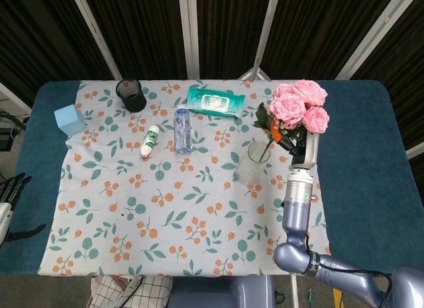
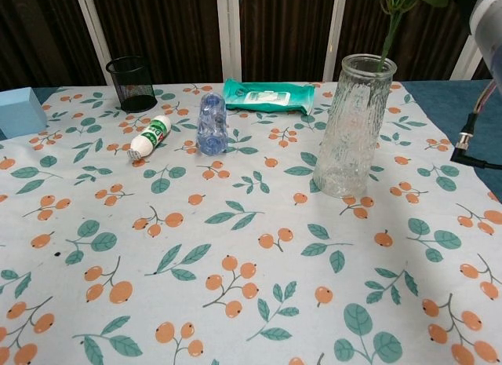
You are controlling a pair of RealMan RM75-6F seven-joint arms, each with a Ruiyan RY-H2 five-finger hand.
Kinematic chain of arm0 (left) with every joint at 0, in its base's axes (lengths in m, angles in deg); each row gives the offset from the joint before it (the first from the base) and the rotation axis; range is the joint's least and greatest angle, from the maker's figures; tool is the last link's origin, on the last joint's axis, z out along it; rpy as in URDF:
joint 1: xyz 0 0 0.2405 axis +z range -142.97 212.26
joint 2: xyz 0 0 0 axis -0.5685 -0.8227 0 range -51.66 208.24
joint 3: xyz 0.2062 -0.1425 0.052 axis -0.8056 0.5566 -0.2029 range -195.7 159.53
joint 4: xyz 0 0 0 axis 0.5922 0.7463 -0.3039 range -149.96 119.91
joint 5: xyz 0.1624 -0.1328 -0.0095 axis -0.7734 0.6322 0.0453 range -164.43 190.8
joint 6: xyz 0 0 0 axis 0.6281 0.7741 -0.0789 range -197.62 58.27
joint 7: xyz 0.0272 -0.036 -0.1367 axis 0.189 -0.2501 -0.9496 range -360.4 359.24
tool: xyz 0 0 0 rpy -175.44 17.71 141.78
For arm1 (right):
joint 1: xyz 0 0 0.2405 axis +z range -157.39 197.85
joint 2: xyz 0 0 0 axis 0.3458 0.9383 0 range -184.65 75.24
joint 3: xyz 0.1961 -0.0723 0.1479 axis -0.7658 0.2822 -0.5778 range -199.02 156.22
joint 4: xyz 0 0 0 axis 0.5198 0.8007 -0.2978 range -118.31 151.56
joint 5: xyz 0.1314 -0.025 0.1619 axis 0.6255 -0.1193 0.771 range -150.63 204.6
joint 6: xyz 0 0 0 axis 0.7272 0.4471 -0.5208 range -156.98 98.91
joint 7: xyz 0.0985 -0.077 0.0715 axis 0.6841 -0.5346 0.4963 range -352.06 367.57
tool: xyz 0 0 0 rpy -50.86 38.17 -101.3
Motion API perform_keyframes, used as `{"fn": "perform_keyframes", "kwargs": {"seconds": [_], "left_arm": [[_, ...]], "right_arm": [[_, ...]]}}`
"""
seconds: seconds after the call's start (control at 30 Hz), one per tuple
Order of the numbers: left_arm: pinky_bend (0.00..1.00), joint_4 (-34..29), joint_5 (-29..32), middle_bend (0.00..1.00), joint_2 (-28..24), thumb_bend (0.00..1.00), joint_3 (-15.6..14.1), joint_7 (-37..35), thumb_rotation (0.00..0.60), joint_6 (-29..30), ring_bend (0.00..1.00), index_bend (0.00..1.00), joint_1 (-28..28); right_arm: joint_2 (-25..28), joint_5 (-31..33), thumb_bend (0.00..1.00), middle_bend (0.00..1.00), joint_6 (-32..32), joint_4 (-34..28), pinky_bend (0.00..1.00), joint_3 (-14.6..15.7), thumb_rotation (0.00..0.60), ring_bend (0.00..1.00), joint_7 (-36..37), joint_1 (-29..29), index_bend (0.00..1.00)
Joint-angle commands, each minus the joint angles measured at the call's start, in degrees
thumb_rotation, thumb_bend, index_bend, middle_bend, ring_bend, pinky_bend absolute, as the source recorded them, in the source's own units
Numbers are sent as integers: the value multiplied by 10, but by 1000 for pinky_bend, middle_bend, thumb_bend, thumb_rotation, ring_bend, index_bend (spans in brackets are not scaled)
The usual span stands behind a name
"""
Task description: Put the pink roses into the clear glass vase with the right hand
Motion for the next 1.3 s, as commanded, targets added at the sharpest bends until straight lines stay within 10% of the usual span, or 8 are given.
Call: {"fn": "perform_keyframes", "kwargs": {"seconds": [0.03, 0.6, 1.3], "left_arm": [[0, 0, -2, 0, 0, 0, 0, 1, 600, 1, 0, 0, 0], [0, 1, -11, 0, -1, 0, -3, -4, 600, 5, 0, 0, 0], [0, 0, -7, 0, -3, 0, -4, -9, 600, 0, 0, 0, -1]], "right_arm": [[-4, -8, 367, 371, 3, -3, 163, 18, 600, 211, 5, -14, 291], [-2, -40, 367, 370, 3, -20, 163, 69, 600, 207, -29, -46, 276], [-43, -22, 367, 370, -35, 29, 163, 50, 600, 207, -46, -23, 276]]}}
